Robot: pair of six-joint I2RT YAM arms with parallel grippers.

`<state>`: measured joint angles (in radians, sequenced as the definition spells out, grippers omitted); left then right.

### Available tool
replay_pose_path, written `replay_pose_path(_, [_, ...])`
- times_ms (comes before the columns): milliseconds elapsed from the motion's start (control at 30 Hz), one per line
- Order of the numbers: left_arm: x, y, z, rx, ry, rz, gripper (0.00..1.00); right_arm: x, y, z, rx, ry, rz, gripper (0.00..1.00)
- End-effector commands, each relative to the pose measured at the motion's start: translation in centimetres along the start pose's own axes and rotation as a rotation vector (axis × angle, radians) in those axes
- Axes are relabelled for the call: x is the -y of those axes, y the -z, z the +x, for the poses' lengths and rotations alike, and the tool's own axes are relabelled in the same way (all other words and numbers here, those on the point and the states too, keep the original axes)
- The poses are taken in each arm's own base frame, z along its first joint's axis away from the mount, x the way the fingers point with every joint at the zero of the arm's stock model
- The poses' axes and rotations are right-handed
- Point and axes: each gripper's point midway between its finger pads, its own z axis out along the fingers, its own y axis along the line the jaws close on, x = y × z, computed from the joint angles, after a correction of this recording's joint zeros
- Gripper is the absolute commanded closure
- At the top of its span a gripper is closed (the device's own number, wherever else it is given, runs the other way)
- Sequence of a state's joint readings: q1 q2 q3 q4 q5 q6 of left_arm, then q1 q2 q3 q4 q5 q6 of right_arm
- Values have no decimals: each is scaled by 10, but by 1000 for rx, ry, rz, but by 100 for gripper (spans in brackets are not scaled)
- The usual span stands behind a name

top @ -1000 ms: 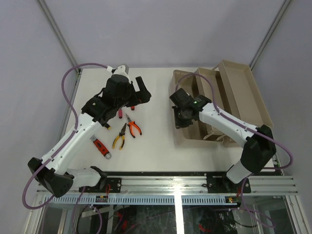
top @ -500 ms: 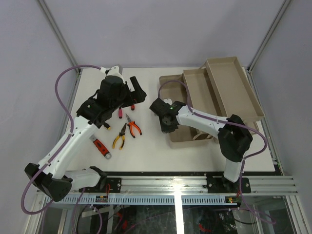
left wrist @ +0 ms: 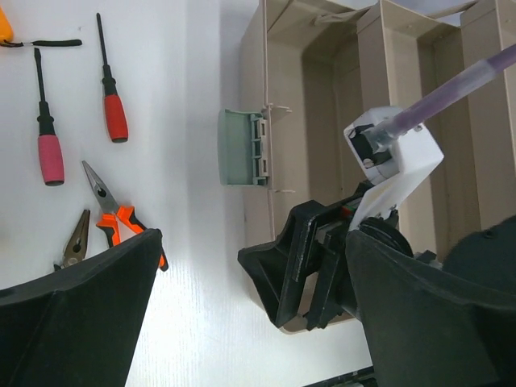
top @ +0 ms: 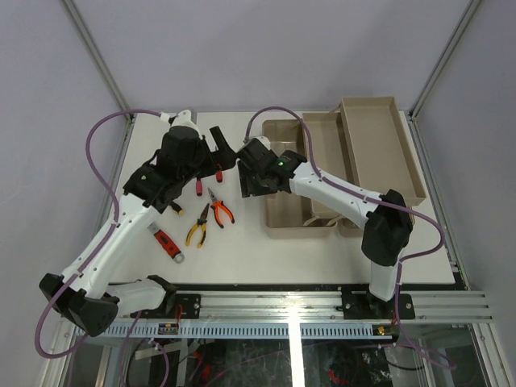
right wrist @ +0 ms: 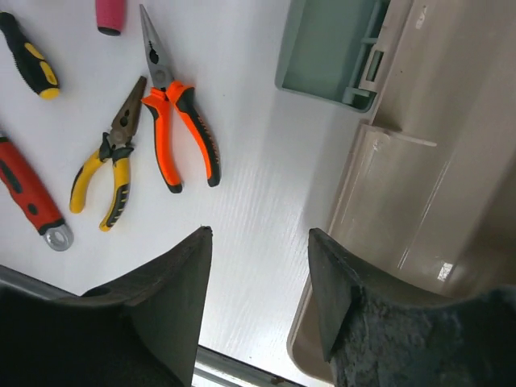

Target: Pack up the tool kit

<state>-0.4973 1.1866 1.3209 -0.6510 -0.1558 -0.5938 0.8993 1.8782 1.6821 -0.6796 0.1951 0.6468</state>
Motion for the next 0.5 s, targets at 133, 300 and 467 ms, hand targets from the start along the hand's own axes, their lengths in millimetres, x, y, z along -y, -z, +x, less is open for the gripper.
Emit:
replay_pose_path(133, [-4,-5,-10,37,3,-14,4,-21,54,-10,22,29,-136,38])
replay_pose_path(300, [-8,-10,-17,59,-12,-31,4,-14,101,-28,121,4,-162,38])
replay_pose_path(467, [-43,-32,1,2,-87,-120,3,7,141,-47,198,17,-106,36])
